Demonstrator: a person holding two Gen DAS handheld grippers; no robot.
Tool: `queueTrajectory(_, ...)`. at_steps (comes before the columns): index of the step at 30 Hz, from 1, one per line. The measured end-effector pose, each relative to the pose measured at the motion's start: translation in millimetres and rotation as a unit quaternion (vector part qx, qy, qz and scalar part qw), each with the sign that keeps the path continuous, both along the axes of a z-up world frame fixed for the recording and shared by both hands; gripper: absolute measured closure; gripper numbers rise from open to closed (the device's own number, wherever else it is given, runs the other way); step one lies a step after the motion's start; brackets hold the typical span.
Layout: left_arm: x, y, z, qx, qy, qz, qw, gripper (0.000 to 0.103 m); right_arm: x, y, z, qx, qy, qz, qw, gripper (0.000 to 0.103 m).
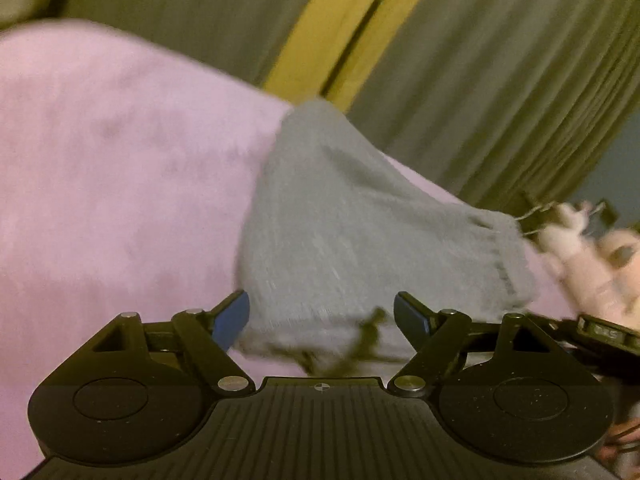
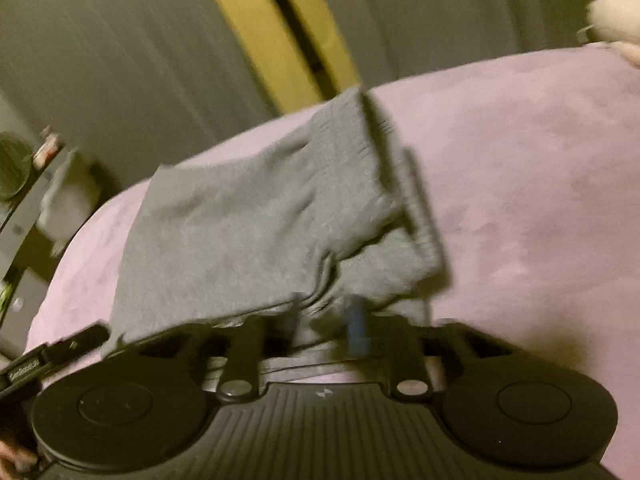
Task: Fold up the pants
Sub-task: 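Lower the folded pants onto the bed and open both grippers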
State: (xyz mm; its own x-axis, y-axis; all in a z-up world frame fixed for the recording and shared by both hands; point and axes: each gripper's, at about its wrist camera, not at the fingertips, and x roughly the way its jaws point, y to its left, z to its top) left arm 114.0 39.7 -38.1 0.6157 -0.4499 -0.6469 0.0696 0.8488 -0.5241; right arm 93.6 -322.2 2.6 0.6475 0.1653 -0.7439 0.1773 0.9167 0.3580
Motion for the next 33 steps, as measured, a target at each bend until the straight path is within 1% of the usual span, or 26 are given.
queueTrajectory(1,-4.4,-3.3,-0.4,-0.003,0.000,-0.003,1.0000,0.018,-2.4,-0.6,0.3,0.005,-0.009,-0.003,1.000,0.030)
queueTrajectory(2,-9.8,-9.0,-0.1,-0.001,-0.004,-0.019,0.9998,0.018,-3.3,0.0,-1.2,0.011,-0.009,-0.008,1.000,0.030)
queueTrajectory(5,-18.6,-31.0,-0.9,-0.009,0.004,-0.088,0.9961,0.018,-4.9,7.9,-10.4,0.041,0.000,-0.019,0.999,0.030)
queueTrajectory(6,-18.8,-37.6,-1.6,0.002,0.001,-0.103,0.9947,0.018,-5.0,9.7,-10.7,0.048,0.001,-0.018,0.999,0.030)
queueTrajectory(7,-15.1,-43.5,-3.2,0.022,0.003,-0.108,0.9939,0.020,-6.0,11.5,-10.8,0.052,0.002,-0.016,0.999,0.030)
queueTrajectory(8,-11.1,-46.8,-4.5,0.033,0.006,-0.109,0.9935,0.020,-4.9,15.8,-10.6,0.051,0.004,-0.018,0.999,0.030)
queueTrajectory(10,-5.0,-45.4,-7.8,0.020,0.008,-0.105,0.9943,0.020,-4.3,17.8,-11.1,0.048,0.006,-0.016,0.999,0.030)
queueTrajectory(12,-3.1,-42.6,-11.9,0.023,0.016,-0.088,0.9958,0.020,-7.0,14.3,-9.7,0.043,0.006,-0.020,0.999,0.030)
queueTrajectory(13,-0.9,-43.6,-14.7,0.018,0.024,-0.086,0.9958,0.020,-8.9,14.0,-9.5,0.043,0.005,-0.020,0.999,0.030)
queueTrajectory(14,1.5,-45.7,-15.6,0.009,0.030,-0.088,0.9956,0.020,-9.8,11.7,-9.5,0.044,0.005,-0.023,0.999,0.030)
queueTrajectory(16,-5.2,-46.1,-12.3,-0.021,0.017,-0.102,0.9944,0.020,-8.8,8.1,-13.2,0.046,0.008,-0.028,0.999,0.029)
queueTrajectory(17,-4.7,-49.0,-11.4,-0.022,0.011,-0.105,0.9942,0.020,-8.2,7.8,-15.3,0.048,0.009,-0.027,0.998,0.029)
queueTrajectory(19,-1.6,-54.5,-10.8,-0.010,0.007,-0.110,0.9939,0.021,-8.7,7.8,-18.8,0.049,0.013,-0.025,0.998,0.029)
queueTrajectory(21,-1.3,-51.4,-10.6,0.014,-0.005,-0.090,0.9959,0.026,-7.1,9.3,-20.8,0.053,0.017,-0.025,0.998,0.029)
queueTrajectory(22,0.2,-47.3,-12.0,0.018,-0.003,-0.073,0.9971,0.030,-8.0,10.2,-20.2,0.054,0.017,-0.023,0.998,0.027)
queueTrajectory(23,-0.2,-41.1,-12.9,0.025,0.000,-0.046,0.9986,0.035,-8.2,10.3,-20.1,0.052,0.016,-0.022,0.998,0.026)
queueTrajectory(24,0.1,-33.5,-15.4,0.021,0.006,-0.022,0.9995,0.047,-6.5,11.2,-20.4,0.049,0.016,-0.021,0.998,0.026)
queueTrajectory(25,2.5,-27.5,-18.8,0.012,0.019,-0.003,0.9997,0.053,-6.8,12.2,-19.4,0.047,0.016,-0.019,0.999,0.026)
queueTrajectory(27,0.1,-14.2,-24.0,-0.021,0.047,0.040,0.9979,0.062,-7.2,12.1,-18.2,0.043,0.016,-0.020,0.999,0.026)
queueTrajectory(28,-1.9,-12.4,-22.3,-0.026,0.047,0.045,0.9975,0.057,-7.8,11.9,-16.4,0.043,0.016,-0.020,0.999,0.025)
queueTrajectory(29,-4.0,-13.5,-17.7,-0.019,0.045,0.041,0.9980,0.052,-8.1,11.0,-15.3,0.043,0.015,-0.019,0.999,0.025)
queueTrajectory(30,-8.2,-14.8,-10.9,-0.009,0.037,0.033,0.9987,0.033,-8.7,9.6,-13.4,0.042,0.012,-0.022,0.999,0.025)
queueTrajectory(31,-14.7,-13.4,-2.8,-0.001,0.022,0.035,0.9992,0.022,-7.7,8.3,-11.8,0.040,0.009,-0.023,0.999,0.025)
queueTrajectory(33,-29.2,-7.0,14.7,-0.002,-0.013,0.050,0.9987,0.020,-5.0,3.2,-8.2,0.033,0.003,-0.028,0.999,0.024)
